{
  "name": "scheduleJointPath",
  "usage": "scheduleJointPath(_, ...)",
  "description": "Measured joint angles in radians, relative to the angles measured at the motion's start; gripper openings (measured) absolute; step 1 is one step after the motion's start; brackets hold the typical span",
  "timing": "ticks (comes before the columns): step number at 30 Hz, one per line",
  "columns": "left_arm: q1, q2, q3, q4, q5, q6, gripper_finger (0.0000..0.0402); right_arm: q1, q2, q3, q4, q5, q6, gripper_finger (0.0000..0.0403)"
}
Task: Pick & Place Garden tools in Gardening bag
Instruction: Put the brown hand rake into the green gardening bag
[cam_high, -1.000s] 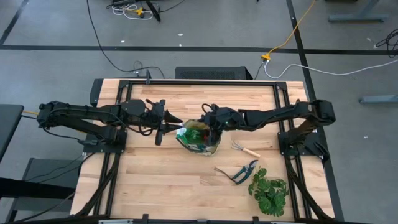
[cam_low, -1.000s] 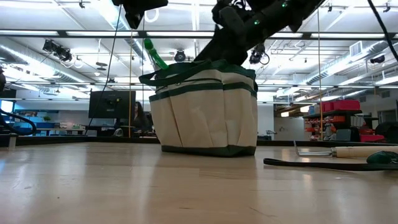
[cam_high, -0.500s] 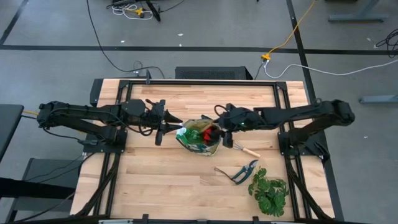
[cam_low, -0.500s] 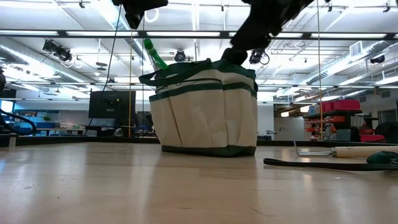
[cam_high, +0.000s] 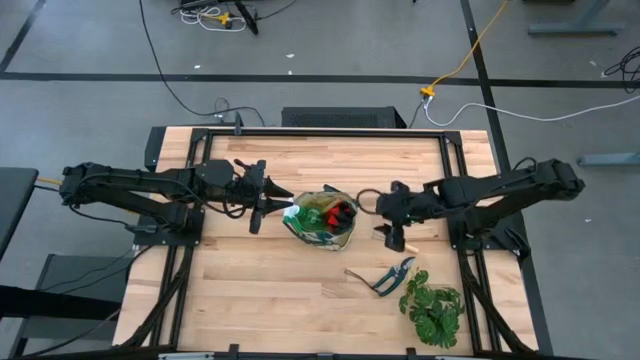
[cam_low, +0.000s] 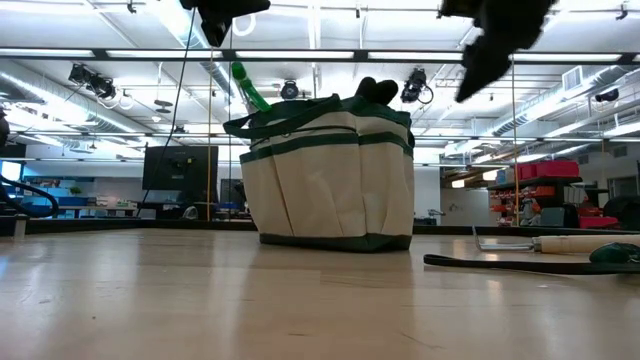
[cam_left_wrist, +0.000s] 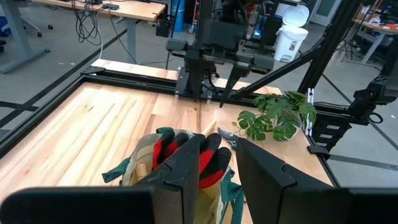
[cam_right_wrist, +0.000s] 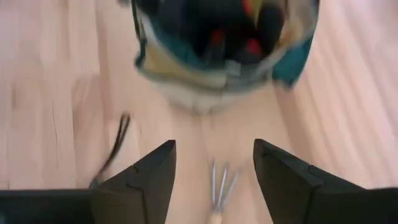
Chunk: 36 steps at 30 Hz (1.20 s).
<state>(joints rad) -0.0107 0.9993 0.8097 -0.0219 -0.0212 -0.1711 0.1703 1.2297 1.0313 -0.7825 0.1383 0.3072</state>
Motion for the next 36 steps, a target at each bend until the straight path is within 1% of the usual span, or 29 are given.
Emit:
scheduleJointPath(6, 0.000, 0.000, 0.000, 0.001, 0.000, 0.000, 0.0112, 0.054, 0.000, 0.000, -0.141, 0.000, 0.116, 0.0215)
scheduleJointPath(18, 0.000, 0.000, 0.000, 0.000, 0.000, 0.000, 0.0112, 0.107, 0.018, -0.001, -0.290, 0.001, 0.307, 0.0215)
scheduleJointPath(28, 0.000, 0.000, 0.000, -0.013, 0.000, 0.000, 0.0112, 0.116, 0.108, -0.094, -0.282, -0.023, 0.367, 0.0215)
scheduleJointPath(36, 0.000, 0.000, 0.000, -0.033, 0.000, -0.001, 0.0112, 0.115, 0.118, -0.219, -0.088, -0.023, 0.368, 0.0215)
